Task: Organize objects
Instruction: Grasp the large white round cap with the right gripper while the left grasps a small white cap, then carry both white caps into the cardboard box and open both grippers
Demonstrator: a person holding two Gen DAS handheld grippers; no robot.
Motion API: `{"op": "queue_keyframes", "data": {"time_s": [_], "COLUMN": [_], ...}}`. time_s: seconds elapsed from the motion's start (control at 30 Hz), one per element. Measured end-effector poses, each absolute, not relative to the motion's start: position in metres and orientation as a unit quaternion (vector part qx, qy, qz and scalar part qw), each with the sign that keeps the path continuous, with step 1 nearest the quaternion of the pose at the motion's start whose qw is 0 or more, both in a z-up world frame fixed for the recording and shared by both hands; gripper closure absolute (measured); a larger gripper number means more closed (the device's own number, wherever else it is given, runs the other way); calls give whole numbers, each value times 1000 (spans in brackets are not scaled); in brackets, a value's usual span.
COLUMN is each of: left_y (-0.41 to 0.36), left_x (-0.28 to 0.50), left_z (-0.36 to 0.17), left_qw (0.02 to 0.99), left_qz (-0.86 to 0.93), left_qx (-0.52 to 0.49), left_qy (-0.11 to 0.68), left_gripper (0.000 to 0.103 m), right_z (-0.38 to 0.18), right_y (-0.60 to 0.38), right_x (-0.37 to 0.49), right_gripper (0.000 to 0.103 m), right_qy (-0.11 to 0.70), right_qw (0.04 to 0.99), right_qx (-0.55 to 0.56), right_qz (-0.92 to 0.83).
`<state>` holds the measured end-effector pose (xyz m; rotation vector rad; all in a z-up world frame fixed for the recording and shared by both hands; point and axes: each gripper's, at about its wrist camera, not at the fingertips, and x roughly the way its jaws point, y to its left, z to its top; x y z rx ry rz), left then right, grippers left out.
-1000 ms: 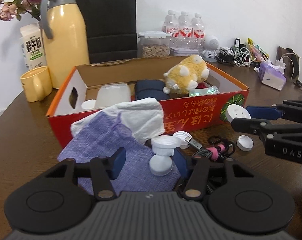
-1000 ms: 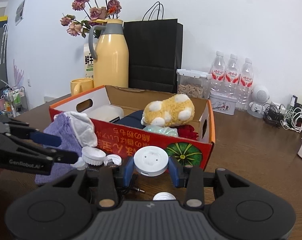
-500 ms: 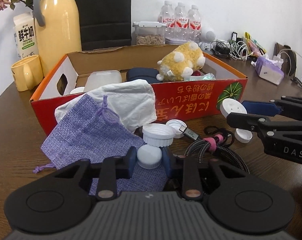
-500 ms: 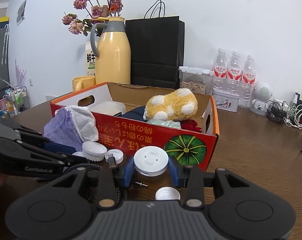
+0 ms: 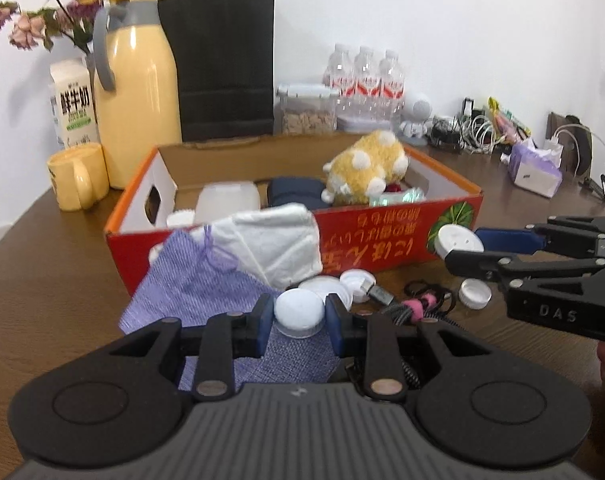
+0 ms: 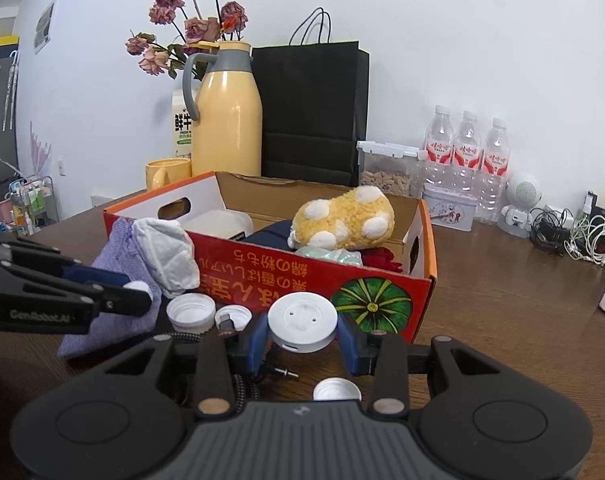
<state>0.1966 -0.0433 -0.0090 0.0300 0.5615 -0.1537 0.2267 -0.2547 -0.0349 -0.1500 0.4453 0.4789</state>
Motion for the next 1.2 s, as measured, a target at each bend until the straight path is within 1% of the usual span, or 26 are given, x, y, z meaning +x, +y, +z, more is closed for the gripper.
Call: {"op": "queue_keyframes", "data": {"time_s": [0.3,0.63,0.9,1.2], "left_y": [-39,-31,-23,-7], "left_x": [198,224,258,304], "left_z": [17,45,53,54], "left_qw": [969,979,982,982], "left_qz": [-71,-57,-26,4], "left_qx": [14,13,-3,-23], "left_qy": [235,197,189,186], "left_gripper": [74,74,74,74], "right_z": [-12,21,31,26], "right_y": [-240,-209,-182,-164], "right_x": [226,250,289,338], "right_gripper": [66,66,66,66], "right_qy": [190,155,168,176], "right_qw": [945,944,941,946], "right_qx": [-80,-95,-85,-67], "right_qz": [255,277,281,263]}}
